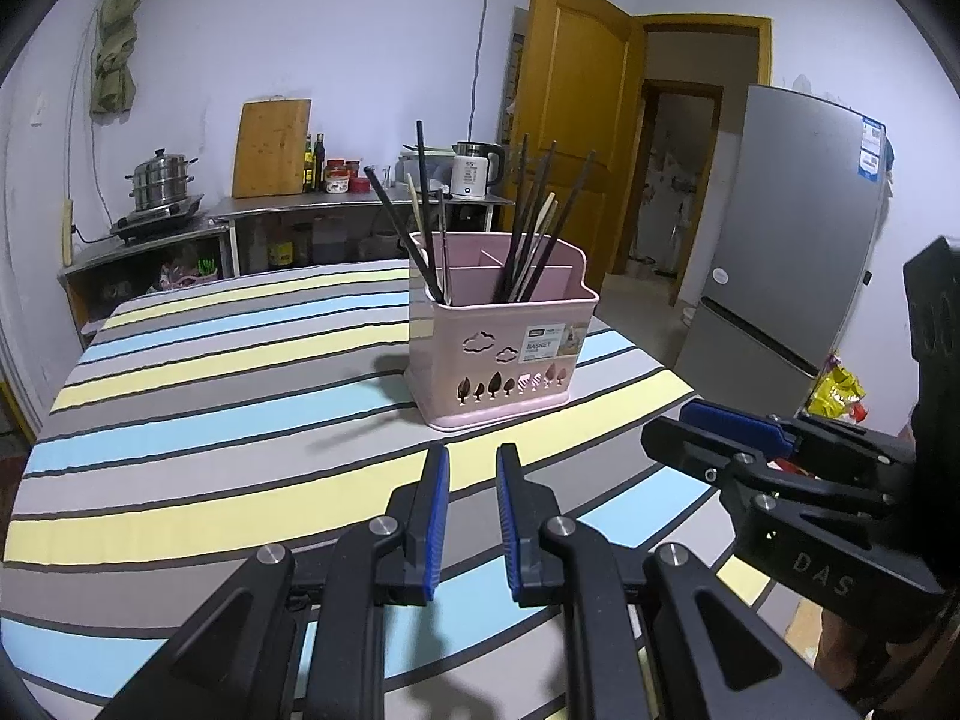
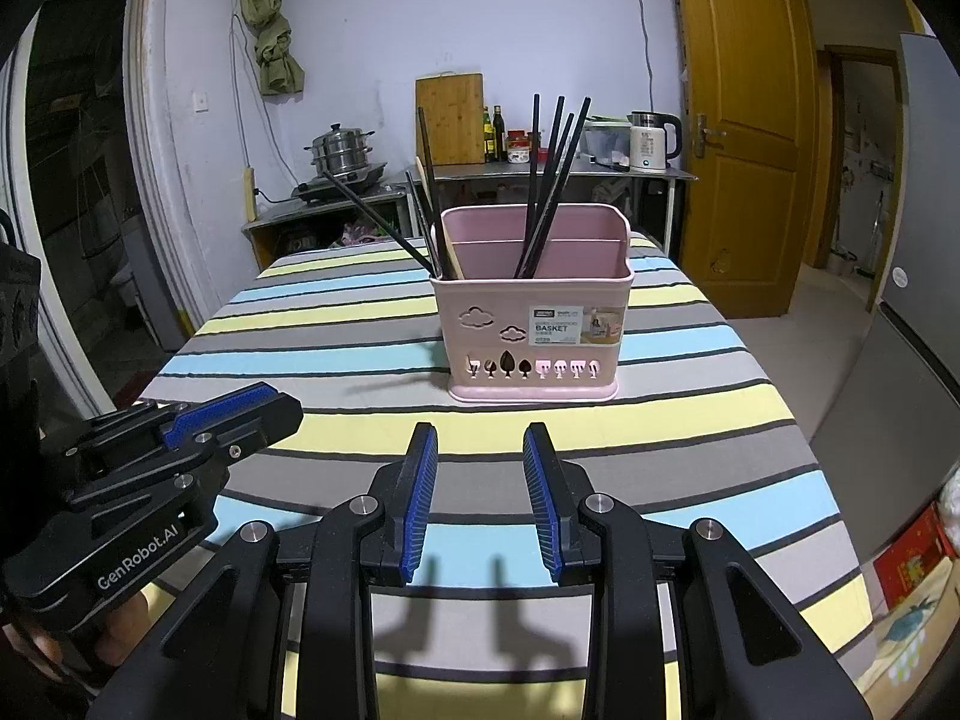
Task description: Organize utensils
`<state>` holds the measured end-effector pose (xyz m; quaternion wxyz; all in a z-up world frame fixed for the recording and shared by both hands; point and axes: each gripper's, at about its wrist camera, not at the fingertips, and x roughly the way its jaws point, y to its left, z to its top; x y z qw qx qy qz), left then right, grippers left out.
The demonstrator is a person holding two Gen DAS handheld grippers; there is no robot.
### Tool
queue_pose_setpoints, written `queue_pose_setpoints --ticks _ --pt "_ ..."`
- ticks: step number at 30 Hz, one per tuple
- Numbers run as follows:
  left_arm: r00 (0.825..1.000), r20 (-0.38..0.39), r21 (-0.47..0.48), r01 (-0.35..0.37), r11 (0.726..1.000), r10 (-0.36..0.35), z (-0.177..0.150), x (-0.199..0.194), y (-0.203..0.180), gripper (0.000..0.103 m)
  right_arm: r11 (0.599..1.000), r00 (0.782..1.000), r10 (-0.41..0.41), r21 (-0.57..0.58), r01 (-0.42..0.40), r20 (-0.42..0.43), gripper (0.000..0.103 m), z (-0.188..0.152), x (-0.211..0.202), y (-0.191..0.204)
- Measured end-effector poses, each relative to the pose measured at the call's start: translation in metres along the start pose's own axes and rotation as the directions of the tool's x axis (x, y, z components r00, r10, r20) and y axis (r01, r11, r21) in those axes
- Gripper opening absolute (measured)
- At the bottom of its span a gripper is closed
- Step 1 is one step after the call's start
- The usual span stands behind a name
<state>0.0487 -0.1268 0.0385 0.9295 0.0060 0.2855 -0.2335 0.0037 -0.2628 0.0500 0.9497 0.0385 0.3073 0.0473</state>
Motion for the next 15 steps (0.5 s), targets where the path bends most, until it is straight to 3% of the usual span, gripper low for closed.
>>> queue_pose_setpoints --ticks 15 --pt "0.999 0.019 -0.005 -0.029 1.0 0.029 -0.0022 -0.0028 0.0002 0.015 1.0 1.0 -0.001 0.0 0.001 0.0 0.031 -0.0013 -0.0001 -0.0015"
